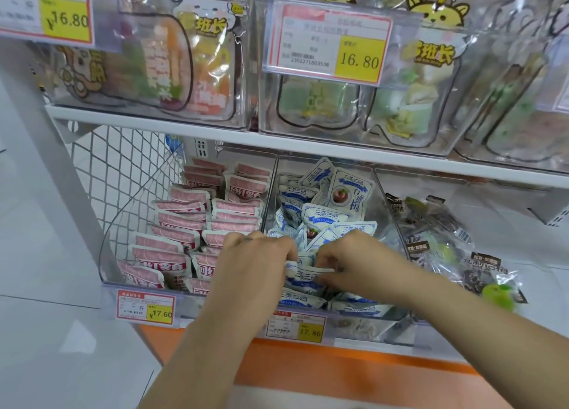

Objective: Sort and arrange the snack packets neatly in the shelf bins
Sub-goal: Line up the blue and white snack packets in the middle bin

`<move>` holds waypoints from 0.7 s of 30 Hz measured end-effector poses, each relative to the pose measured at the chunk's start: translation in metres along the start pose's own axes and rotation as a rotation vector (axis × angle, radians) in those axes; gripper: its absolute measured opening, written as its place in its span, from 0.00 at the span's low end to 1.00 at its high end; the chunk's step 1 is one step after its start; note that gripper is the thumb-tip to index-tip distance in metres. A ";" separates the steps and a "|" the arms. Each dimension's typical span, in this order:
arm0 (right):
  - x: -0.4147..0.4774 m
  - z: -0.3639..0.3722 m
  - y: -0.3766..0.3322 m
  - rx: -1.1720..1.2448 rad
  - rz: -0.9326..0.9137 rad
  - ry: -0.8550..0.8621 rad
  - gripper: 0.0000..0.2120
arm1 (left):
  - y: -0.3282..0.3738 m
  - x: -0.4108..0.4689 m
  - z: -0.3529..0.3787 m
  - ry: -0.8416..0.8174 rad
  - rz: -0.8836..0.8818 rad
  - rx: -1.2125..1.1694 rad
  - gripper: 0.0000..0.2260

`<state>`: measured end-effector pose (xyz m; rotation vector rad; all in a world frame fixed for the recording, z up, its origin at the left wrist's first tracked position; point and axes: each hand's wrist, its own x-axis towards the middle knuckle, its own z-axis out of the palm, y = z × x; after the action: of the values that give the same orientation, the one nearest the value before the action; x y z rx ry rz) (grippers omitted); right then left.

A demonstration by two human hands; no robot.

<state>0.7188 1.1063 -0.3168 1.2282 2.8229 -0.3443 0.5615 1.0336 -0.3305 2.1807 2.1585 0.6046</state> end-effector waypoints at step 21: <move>0.026 -0.014 0.042 0.086 0.281 0.040 0.11 | 0.020 -0.004 0.030 -0.207 -0.070 0.188 0.21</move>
<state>0.7322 1.1560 -0.3146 1.6396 2.6392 -0.4331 0.5891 1.0369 -0.3533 2.1304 2.2484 0.1689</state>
